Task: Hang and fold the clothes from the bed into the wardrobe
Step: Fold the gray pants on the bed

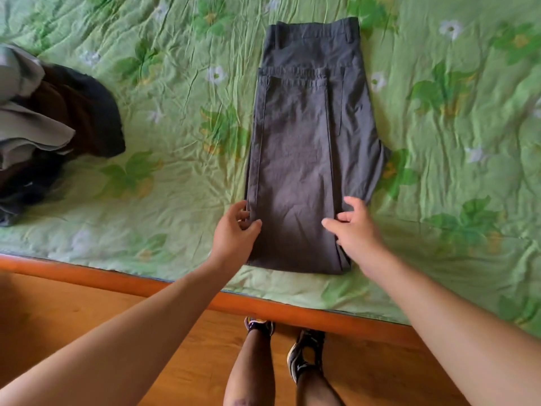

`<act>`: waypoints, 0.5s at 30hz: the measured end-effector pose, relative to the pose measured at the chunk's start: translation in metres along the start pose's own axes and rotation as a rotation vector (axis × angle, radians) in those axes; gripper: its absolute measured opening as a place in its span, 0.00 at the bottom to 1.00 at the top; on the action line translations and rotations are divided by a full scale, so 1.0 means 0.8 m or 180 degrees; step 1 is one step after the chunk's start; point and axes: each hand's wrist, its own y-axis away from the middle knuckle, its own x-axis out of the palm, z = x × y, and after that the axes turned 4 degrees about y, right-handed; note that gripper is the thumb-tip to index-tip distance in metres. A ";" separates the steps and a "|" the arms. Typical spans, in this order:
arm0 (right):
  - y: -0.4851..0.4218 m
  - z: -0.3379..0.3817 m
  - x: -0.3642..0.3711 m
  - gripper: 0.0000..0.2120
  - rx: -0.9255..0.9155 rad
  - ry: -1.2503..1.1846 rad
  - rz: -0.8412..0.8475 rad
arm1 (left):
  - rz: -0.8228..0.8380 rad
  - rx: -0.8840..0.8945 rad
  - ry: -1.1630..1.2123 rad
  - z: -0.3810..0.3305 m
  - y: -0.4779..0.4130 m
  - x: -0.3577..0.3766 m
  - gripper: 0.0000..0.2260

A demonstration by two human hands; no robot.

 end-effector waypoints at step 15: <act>-0.001 0.014 0.006 0.22 0.0275 -0.0128 0.0152 | 0.1031 -0.0402 0.1008 -0.021 -0.018 -0.013 0.10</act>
